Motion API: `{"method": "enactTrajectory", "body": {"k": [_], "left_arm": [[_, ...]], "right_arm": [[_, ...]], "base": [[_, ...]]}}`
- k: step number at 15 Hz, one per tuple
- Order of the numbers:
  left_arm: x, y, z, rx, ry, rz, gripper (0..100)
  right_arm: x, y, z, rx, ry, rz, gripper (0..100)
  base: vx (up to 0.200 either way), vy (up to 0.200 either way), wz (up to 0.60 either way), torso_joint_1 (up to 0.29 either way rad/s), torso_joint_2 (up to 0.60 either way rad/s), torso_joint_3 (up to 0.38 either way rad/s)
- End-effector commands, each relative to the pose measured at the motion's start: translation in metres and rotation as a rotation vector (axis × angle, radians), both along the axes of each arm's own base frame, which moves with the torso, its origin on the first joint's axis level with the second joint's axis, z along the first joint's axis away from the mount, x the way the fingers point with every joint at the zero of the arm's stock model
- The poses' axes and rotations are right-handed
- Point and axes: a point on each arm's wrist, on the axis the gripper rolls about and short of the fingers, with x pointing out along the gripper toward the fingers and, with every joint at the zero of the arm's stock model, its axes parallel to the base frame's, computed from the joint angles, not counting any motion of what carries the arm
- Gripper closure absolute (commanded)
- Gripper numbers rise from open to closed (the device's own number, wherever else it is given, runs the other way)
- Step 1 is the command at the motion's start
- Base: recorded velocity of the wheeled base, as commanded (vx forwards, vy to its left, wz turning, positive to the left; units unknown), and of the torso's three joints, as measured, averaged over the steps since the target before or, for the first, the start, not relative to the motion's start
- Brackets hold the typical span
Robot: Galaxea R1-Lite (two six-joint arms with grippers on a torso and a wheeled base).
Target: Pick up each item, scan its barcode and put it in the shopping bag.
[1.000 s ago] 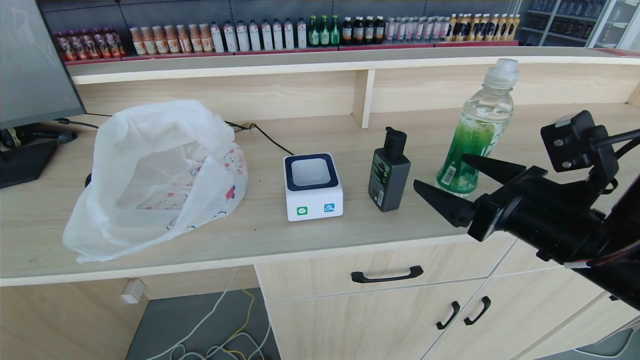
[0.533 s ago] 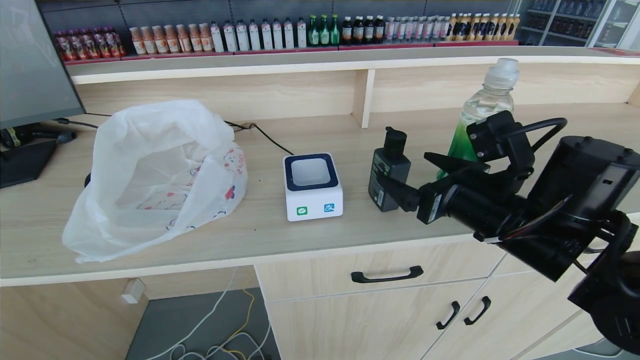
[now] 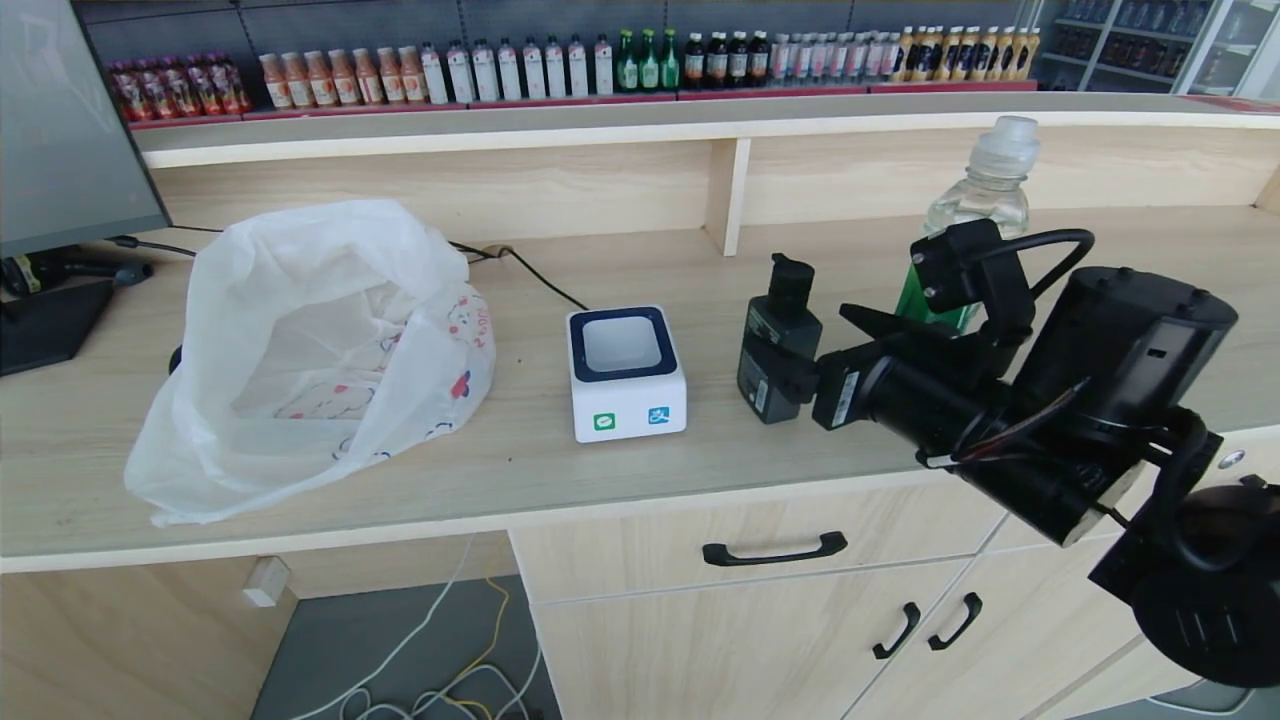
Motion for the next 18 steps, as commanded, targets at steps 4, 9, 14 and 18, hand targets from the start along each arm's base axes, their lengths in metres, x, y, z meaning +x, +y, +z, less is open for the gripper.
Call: {"method": "enactTrajectory", "body": {"k": [4, 9, 14, 18], "left_arm": [[0.0, 0.0, 0.0, 0.001, -0.001, 0.0, 0], [0.0, 0.0, 0.0, -0.001, -0.001, 0.0, 0], [0.0, 0.0, 0.0, 0.001, -0.001, 0.0, 0], [0.0, 0.0, 0.0, 0.001, -0.001, 0.0, 0]], "right_arm": [[0.007, -0.008, -0.002, -0.002, 0.007, -0.029, 0], [0.029, 0.006, -0.004, 0.004, -0.003, -0.027, 0], [0.036, 0.019, -0.015, -0.01, 0.02, -0.01, 0], [0.044, 0.024, -0.023, -0.006, 0.039, -0.01, 0]], "base": [[0.0, 0.0, 0.0, 0.0, 0.0, 0.0], [0.0, 0.0, 0.0, 0.0, 0.0, 0.0], [0.0, 0.0, 0.0, 0.0, 0.0, 0.0], [0.0, 0.0, 0.0, 0.0, 0.0, 0.0]]}}
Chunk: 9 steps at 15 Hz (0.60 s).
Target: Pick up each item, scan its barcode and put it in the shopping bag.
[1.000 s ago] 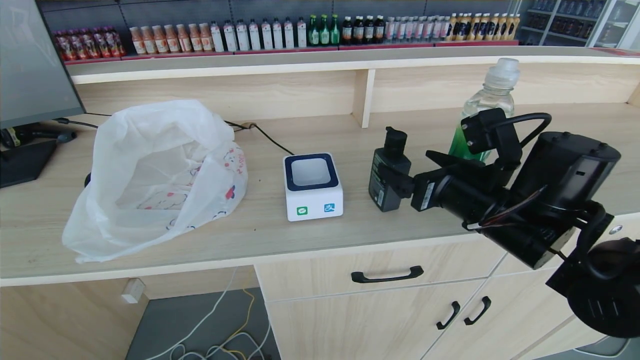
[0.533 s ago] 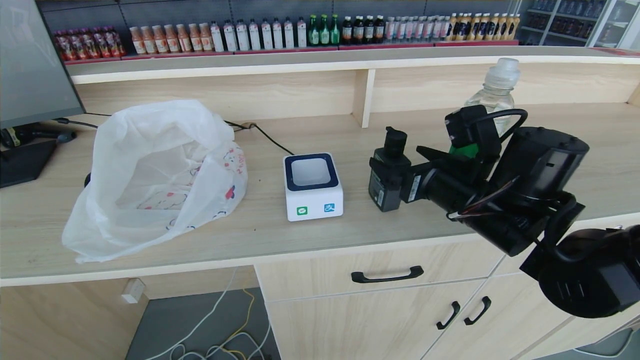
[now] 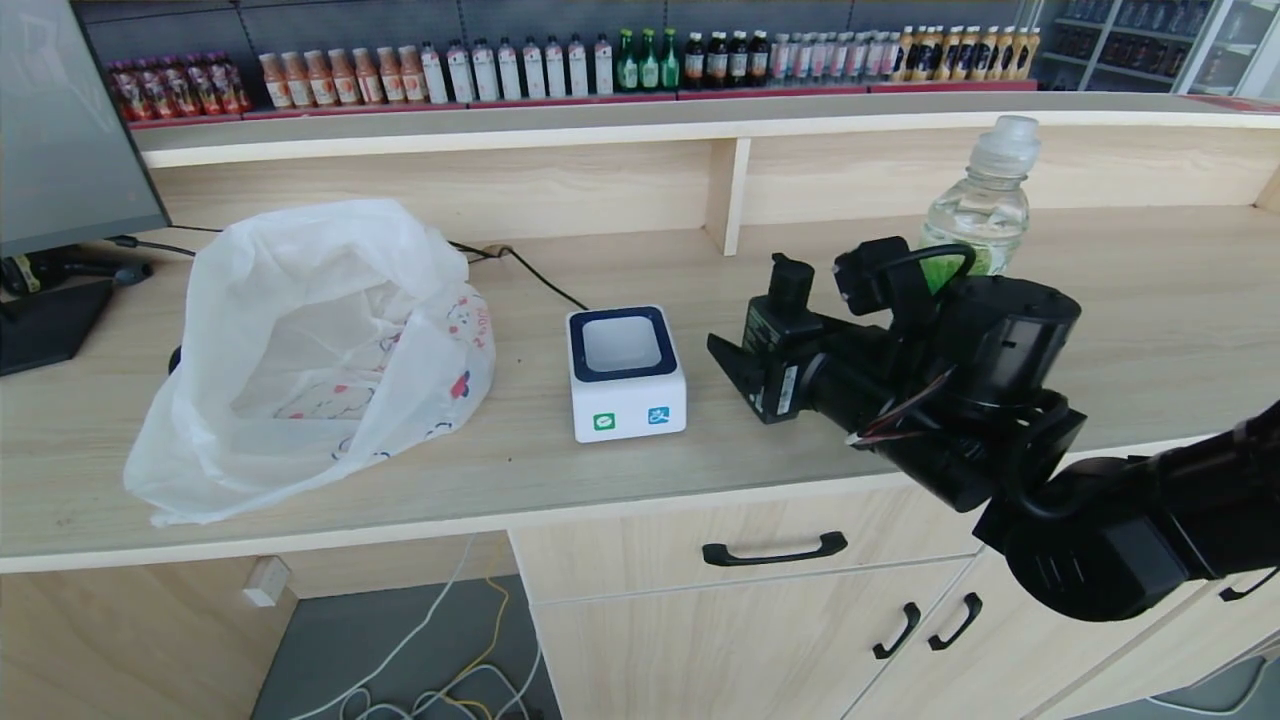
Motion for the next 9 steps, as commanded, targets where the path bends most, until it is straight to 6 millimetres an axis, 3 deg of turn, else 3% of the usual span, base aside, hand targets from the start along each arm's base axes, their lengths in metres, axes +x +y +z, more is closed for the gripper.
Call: {"method": "enactTrajectory", "body": {"k": [1, 7, 8, 9], "left_arm": [[0.0, 0.0, 0.0, 0.001, -0.001, 0.0, 0], [0.0, 0.0, 0.0, 0.001, -0.001, 0.0, 0], [0.0, 0.0, 0.0, 0.001, -0.001, 0.0, 0], [0.0, 0.0, 0.0, -0.001, -0.001, 0.0, 0]], "right_arm": [[0.0033, 0.0019, -0.0059, -0.004, 0.015, 0.0, 0], [0.0063, 0.0038, -0.0107, -0.008, 0.025, 0.001, 0], [0.0074, 0.0045, -0.0112, -0.008, 0.025, 0.001, 100], [0.0074, 0.0045, -0.0112, -0.008, 0.025, 0.0, 100]], "base": [[0.0, 0.0, 0.0, 0.0, 0.0, 0.0], [0.0, 0.0, 0.0, 0.0, 0.0, 0.0], [0.0, 0.0, 0.0, 0.0, 0.0, 0.0], [0.0, 0.0, 0.0, 0.0, 0.0, 0.0]]}}
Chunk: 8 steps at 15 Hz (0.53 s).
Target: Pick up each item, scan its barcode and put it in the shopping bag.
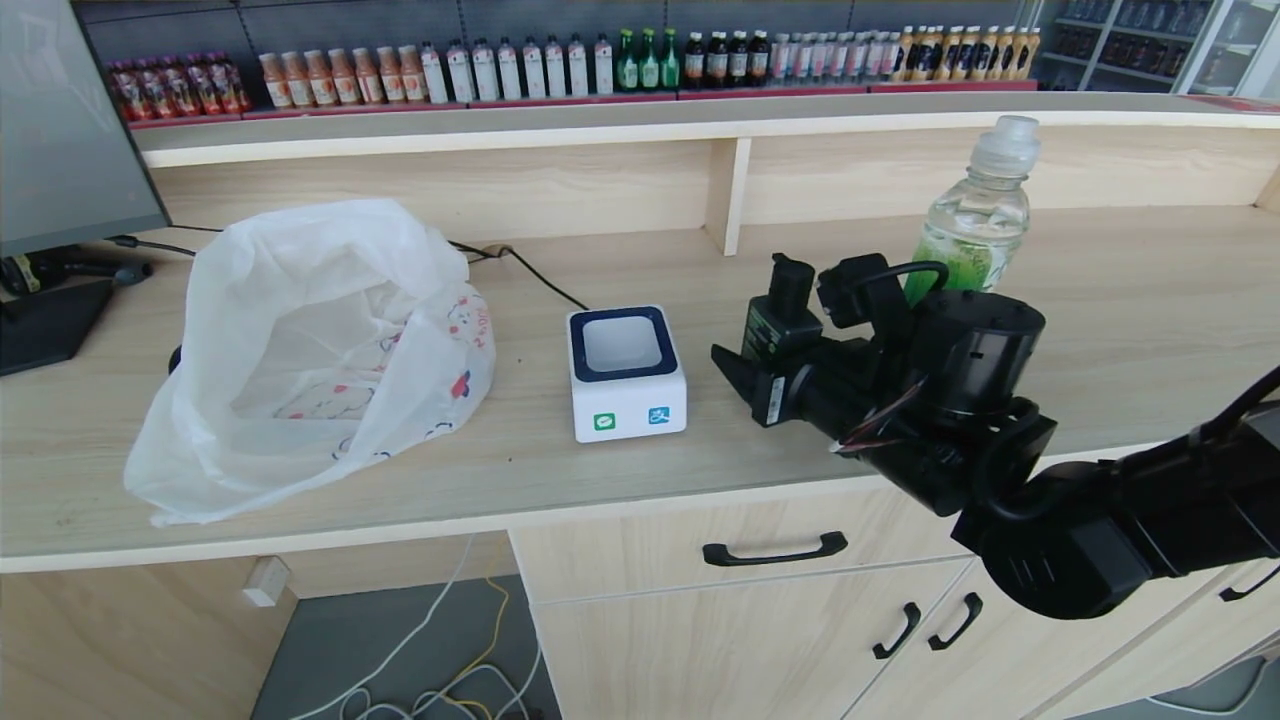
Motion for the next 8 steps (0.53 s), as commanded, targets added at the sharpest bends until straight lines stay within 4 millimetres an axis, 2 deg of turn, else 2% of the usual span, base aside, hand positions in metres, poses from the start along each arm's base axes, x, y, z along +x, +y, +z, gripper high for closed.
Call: {"method": "enactTrajectory", "body": {"k": [1, 8], "left_arm": [[0.0, 0.0, 0.0, 0.001, -0.001, 0.0, 0], [0.0, 0.0, 0.0, -0.001, -0.001, 0.0, 0]], "right_arm": [[0.0001, 0.0002, 0.0005, 0.001, -0.002, 0.0, 100], [-0.002, -0.0017, 0.0047, 0.008, -0.01, 0.0, 100]], "base": [[0.0, 0.0, 0.0, 0.0, 0.0, 0.0], [0.0, 0.0, 0.0, 0.0, 0.0, 0.0]]}}
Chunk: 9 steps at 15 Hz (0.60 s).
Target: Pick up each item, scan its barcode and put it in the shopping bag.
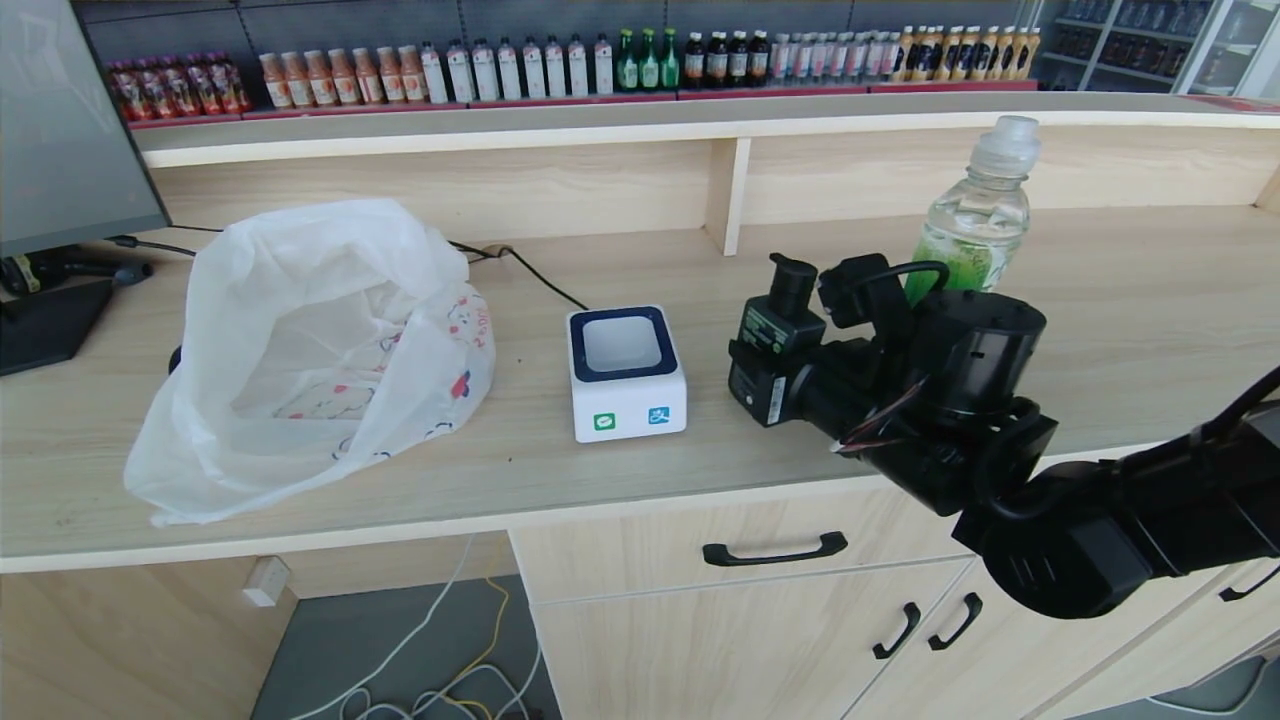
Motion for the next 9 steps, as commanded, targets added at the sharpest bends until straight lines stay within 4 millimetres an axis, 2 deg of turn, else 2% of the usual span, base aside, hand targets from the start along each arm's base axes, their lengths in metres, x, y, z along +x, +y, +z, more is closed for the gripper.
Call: {"method": "enactTrajectory", "body": {"k": [1, 6, 9], "left_arm": [[0.0, 0.0, 0.0, -0.001, -0.001, 0.0, 0], [0.0, 0.0, 0.0, -0.001, -0.001, 0.0, 0], [0.0, 0.0, 0.0, 0.001, -0.001, 0.0, 0]], "right_arm": [[-0.003, -0.002, 0.006, 0.009, -0.015, 0.001, 100], [-0.015, -0.009, 0.031, 0.067, -0.07, 0.007, 100], [-0.031, -0.017, 0.046, 0.125, -0.088, 0.017, 100]], "base": [[0.0, 0.0, 0.0, 0.0, 0.0, 0.0], [0.0, 0.0, 0.0, 0.0, 0.0, 0.0], [0.0, 0.0, 0.0, 0.0, 0.0, 0.0]]}}
